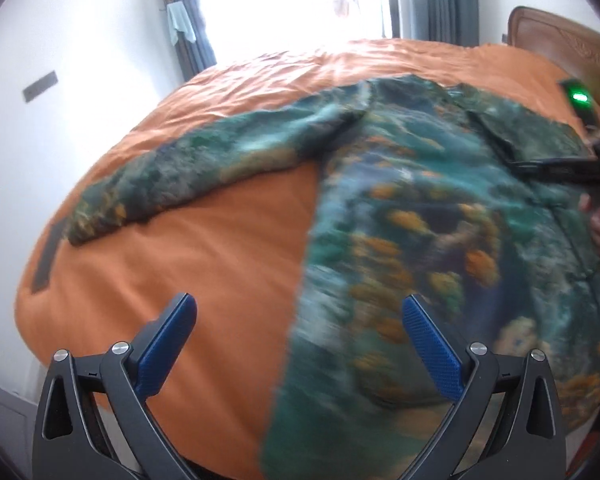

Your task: Fold large clothes

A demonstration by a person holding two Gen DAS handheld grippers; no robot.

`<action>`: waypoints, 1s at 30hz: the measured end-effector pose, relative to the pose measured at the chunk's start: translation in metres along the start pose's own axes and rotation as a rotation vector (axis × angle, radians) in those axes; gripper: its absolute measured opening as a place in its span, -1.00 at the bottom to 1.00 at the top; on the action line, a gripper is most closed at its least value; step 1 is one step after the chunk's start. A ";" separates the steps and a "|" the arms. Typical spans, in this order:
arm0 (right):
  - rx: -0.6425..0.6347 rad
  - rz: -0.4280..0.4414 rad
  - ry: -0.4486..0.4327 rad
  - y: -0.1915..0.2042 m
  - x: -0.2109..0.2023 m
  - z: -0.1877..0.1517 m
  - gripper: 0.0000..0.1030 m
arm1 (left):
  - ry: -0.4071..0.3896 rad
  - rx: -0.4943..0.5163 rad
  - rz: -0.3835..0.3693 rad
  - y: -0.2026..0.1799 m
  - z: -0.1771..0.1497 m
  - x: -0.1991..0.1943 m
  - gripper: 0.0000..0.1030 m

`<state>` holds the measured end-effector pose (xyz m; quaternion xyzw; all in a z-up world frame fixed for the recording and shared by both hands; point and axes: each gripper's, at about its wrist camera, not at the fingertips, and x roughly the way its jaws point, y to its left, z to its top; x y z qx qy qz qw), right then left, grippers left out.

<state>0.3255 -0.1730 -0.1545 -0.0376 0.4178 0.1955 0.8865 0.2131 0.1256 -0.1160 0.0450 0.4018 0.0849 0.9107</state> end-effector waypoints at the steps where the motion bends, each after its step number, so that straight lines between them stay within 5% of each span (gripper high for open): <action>1: -0.001 0.037 -0.033 0.005 -0.018 -0.004 0.18 | 0.003 -0.006 0.002 0.015 0.008 0.004 0.99; 4: -0.020 0.076 -0.135 0.020 -0.071 -0.028 0.18 | 0.075 -0.114 -0.055 0.072 0.030 0.034 0.99; 7: -0.027 0.077 -0.203 0.032 -0.113 -0.067 0.18 | 0.151 -0.431 -0.216 0.151 0.042 0.077 0.99; 9: -0.020 0.066 -0.224 0.036 -0.131 -0.090 0.18 | 0.146 -0.665 -0.252 0.203 0.042 0.101 0.98; 13: -0.020 0.051 -0.237 0.048 -0.154 -0.138 0.18 | 0.128 -0.935 -0.129 0.264 0.033 0.138 0.98; 17: -0.017 0.063 -0.198 0.056 -0.159 -0.166 0.18 | 0.136 -1.094 -0.026 0.286 0.022 0.165 0.95; 18: -0.010 0.069 -0.188 0.058 -0.157 -0.170 0.18 | 0.129 -1.097 0.002 0.284 0.025 0.165 0.90; 19: -0.004 0.082 -0.179 0.058 -0.156 -0.172 0.18 | 0.119 -1.074 0.039 0.280 0.030 0.163 0.48; 20: 0.002 0.089 -0.175 0.059 -0.154 -0.174 0.18 | 0.120 -1.033 0.068 0.277 0.036 0.163 -0.34; 21: 0.006 0.093 -0.176 0.061 -0.155 -0.178 0.18 | 0.133 -0.978 0.075 0.272 0.045 0.163 -0.69; 26: 0.005 0.141 -0.200 0.071 -0.150 -0.181 0.18 | 0.000 -0.670 0.210 0.230 0.110 0.104 -0.81; 30: 0.005 0.162 -0.204 0.074 -0.144 -0.182 0.18 | -0.203 -0.344 0.187 0.146 0.176 0.027 -0.81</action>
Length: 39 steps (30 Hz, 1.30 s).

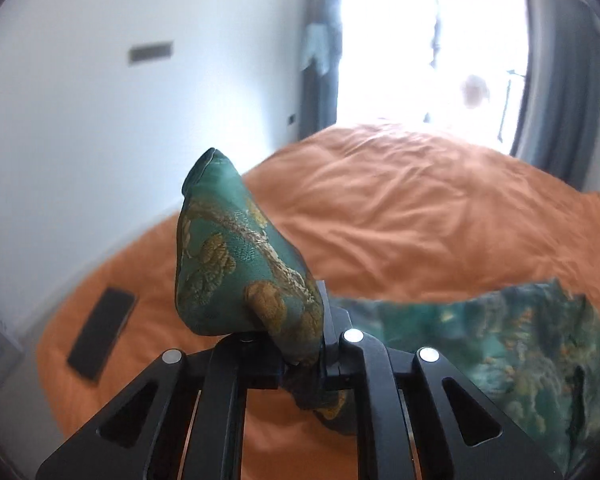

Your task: Fold large clothes

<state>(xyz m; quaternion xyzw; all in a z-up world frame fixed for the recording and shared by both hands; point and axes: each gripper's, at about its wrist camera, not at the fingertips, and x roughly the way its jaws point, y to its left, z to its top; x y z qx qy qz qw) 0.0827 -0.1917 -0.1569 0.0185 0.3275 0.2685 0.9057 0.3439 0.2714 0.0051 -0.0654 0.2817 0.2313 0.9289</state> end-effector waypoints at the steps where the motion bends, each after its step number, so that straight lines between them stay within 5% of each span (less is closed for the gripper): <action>1: 0.011 0.001 -0.001 -0.002 0.000 -0.001 0.18 | -0.057 0.089 -0.038 -0.032 0.007 -0.025 -0.81; 7: 0.084 -0.016 -0.048 -0.020 -0.012 0.000 0.18 | -0.244 0.503 -0.230 -0.194 -0.018 -0.114 -0.80; 12: 0.154 -0.056 -0.088 -0.040 -0.026 -0.002 0.18 | -0.206 0.730 -0.345 -0.294 -0.093 -0.108 -0.75; 15: 0.203 -0.082 -0.103 -0.055 -0.031 -0.005 0.18 | -0.077 0.875 -0.413 -0.332 -0.152 -0.090 -0.27; 17: 0.231 -0.104 -0.113 -0.064 -0.036 -0.005 0.18 | -0.058 0.956 -0.401 -0.338 -0.190 -0.094 0.36; 19: 0.258 -0.125 -0.122 -0.074 -0.042 -0.003 0.18 | -0.066 1.008 -0.401 -0.327 -0.219 -0.100 0.43; 23: 0.305 -0.120 -0.121 -0.094 -0.048 0.016 0.18 | -0.022 0.982 -0.428 -0.278 -0.236 -0.126 0.63; 26: 0.344 -0.035 -0.112 -0.111 -0.035 0.056 0.24 | 0.006 0.893 -0.422 -0.238 -0.232 -0.131 0.71; 30: 0.435 0.100 -0.018 -0.139 0.035 0.112 0.34 | 0.012 0.765 -0.360 -0.197 -0.229 -0.138 0.71; 34: 0.522 0.084 0.089 -0.159 0.117 0.137 0.34 | 0.082 0.598 -0.365 -0.168 -0.224 -0.134 0.71; 35: 0.543 0.087 0.136 -0.161 0.136 0.140 0.28 | 0.089 0.573 -0.366 -0.162 -0.226 -0.134 0.71; 37: 0.539 0.108 0.210 -0.155 0.158 0.141 -0.52 | 0.082 0.554 -0.352 -0.152 -0.227 -0.136 0.71; 39: 0.487 0.055 0.207 -0.145 0.154 0.146 -0.66 | 0.068 0.551 -0.337 -0.143 -0.228 -0.140 0.72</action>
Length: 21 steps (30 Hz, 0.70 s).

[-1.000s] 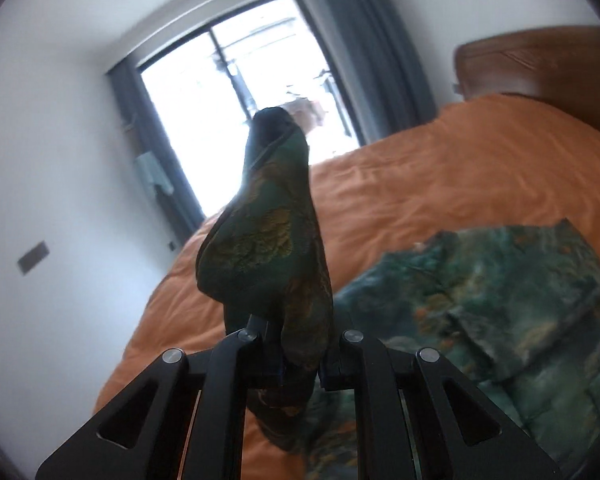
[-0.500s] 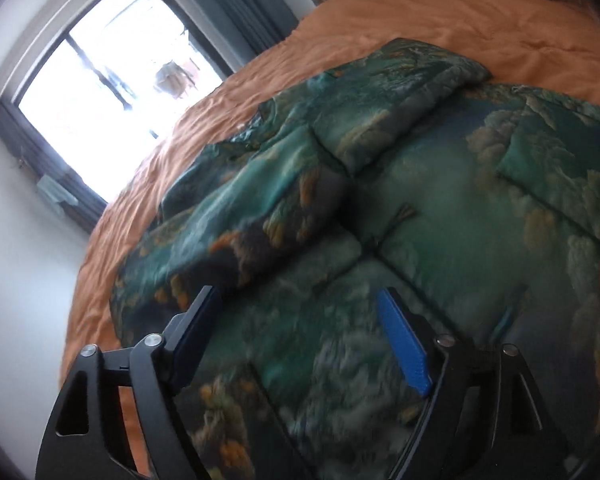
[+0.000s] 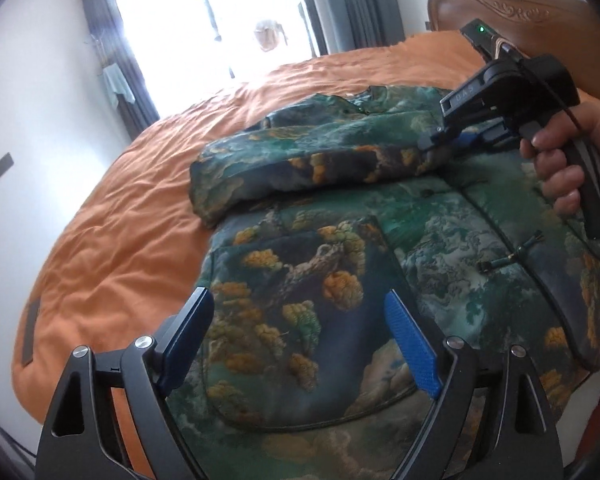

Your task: Fold large clothes

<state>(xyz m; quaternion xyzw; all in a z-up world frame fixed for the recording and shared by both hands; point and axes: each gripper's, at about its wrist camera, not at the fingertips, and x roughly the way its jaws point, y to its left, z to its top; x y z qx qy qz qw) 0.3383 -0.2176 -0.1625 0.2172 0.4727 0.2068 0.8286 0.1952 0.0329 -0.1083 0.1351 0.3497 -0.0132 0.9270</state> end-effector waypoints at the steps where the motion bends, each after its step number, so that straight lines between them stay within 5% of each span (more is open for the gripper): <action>1: -0.052 -0.023 -0.058 0.011 -0.012 0.002 -0.66 | -0.007 -0.001 0.002 0.000 -0.001 0.001 0.72; 4: -0.159 -0.072 -0.210 0.032 -0.045 0.018 -0.66 | -0.024 -0.025 -0.013 0.006 0.000 -0.003 0.74; 6: -0.182 -0.100 -0.233 0.029 -0.047 0.034 -0.66 | -0.032 -0.039 -0.033 0.005 0.005 -0.003 0.76; 12: -0.137 -0.210 -0.046 -0.019 0.028 0.034 -0.38 | 0.013 -0.022 -0.058 -0.001 0.023 0.014 0.77; 15: -0.129 -0.179 -0.106 -0.022 0.009 0.033 -0.14 | 0.036 -0.029 -0.076 0.015 0.036 0.022 0.77; 19: -0.280 -0.244 -0.282 0.007 -0.037 0.036 -0.14 | 0.006 -0.055 -0.066 0.044 0.079 0.043 0.81; 21: -0.370 -0.233 -0.294 0.023 -0.037 0.043 -0.14 | -0.011 -0.048 -0.066 0.051 0.106 0.067 0.82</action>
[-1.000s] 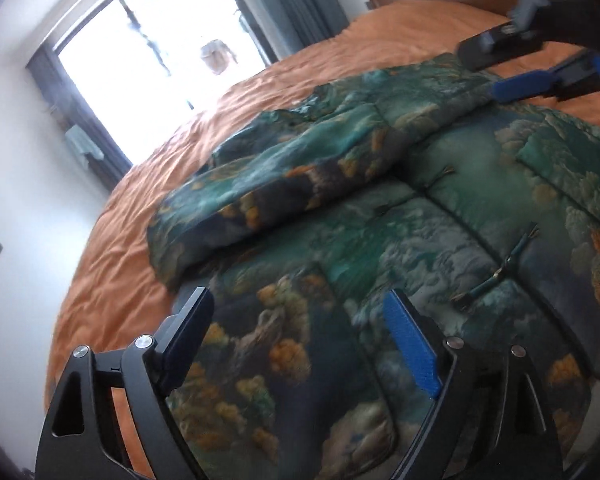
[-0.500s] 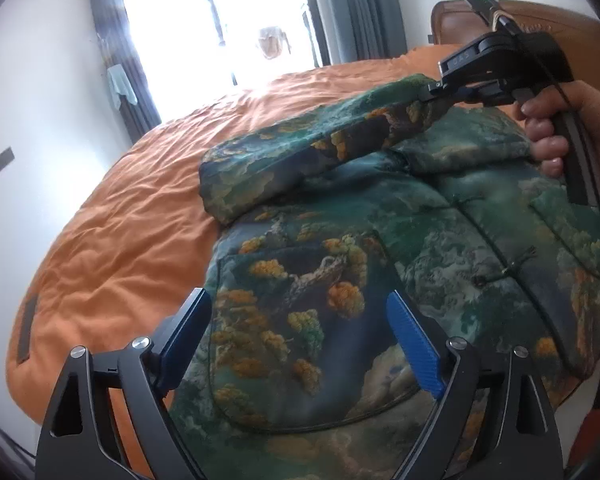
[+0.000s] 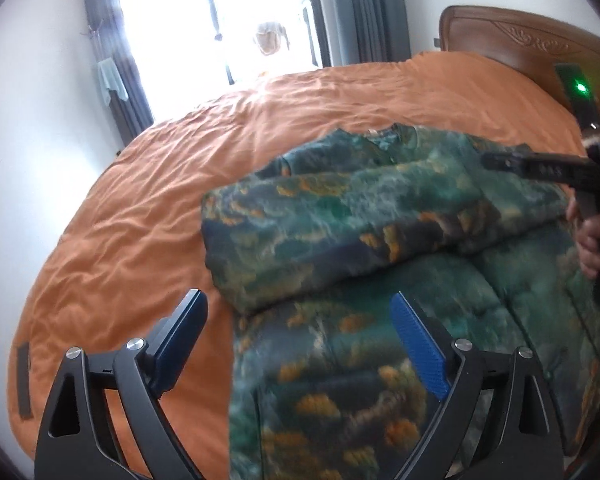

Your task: Fold large clothes

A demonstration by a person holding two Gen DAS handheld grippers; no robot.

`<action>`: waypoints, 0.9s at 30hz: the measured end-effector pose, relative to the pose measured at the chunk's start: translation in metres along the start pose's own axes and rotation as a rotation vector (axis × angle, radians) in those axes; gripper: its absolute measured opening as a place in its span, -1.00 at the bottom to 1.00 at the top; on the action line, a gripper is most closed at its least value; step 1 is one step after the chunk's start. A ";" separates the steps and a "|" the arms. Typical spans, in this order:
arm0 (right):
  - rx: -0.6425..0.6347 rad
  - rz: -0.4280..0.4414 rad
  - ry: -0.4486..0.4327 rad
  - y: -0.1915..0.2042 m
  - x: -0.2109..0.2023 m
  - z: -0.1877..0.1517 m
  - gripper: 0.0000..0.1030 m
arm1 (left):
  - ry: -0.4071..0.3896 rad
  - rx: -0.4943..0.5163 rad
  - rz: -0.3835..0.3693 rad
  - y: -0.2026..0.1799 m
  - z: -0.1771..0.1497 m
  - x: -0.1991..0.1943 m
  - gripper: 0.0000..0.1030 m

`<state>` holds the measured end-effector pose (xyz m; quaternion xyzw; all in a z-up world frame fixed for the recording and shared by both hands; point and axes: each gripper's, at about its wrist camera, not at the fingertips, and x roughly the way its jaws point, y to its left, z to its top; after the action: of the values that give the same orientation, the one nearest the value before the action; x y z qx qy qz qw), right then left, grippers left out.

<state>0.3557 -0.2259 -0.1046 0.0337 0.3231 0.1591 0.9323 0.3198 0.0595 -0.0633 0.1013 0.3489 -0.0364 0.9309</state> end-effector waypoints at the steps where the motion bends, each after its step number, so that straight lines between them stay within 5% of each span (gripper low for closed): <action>1: -0.037 0.018 0.005 0.005 0.006 0.004 -0.14 | -0.001 0.005 0.013 0.002 0.012 0.017 0.82; 5: -0.065 0.026 0.136 0.006 0.057 -0.008 -0.14 | 0.086 -0.036 0.070 0.012 0.031 0.103 0.56; 8: -0.028 0.037 0.214 -0.005 0.093 -0.036 -0.14 | 0.243 -0.095 0.045 0.019 0.006 0.165 0.57; 14: -0.026 0.037 0.195 -0.006 0.094 -0.043 -0.14 | 0.233 -0.127 0.042 0.019 -0.007 0.165 0.62; 20: 0.007 0.066 0.157 -0.009 0.100 -0.047 -0.14 | 0.167 -0.208 -0.032 0.037 0.045 0.141 0.80; 24: 0.021 0.078 0.153 -0.009 0.103 -0.045 -0.14 | 0.167 -0.274 0.002 0.052 0.070 0.183 0.83; 27: 0.028 0.085 0.149 -0.012 0.102 -0.045 -0.14 | 0.248 -0.355 0.036 0.062 0.054 0.234 0.99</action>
<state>0.4073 -0.2061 -0.2021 0.0485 0.3921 0.1962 0.8974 0.5391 0.1096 -0.1673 -0.0543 0.4599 0.0547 0.8846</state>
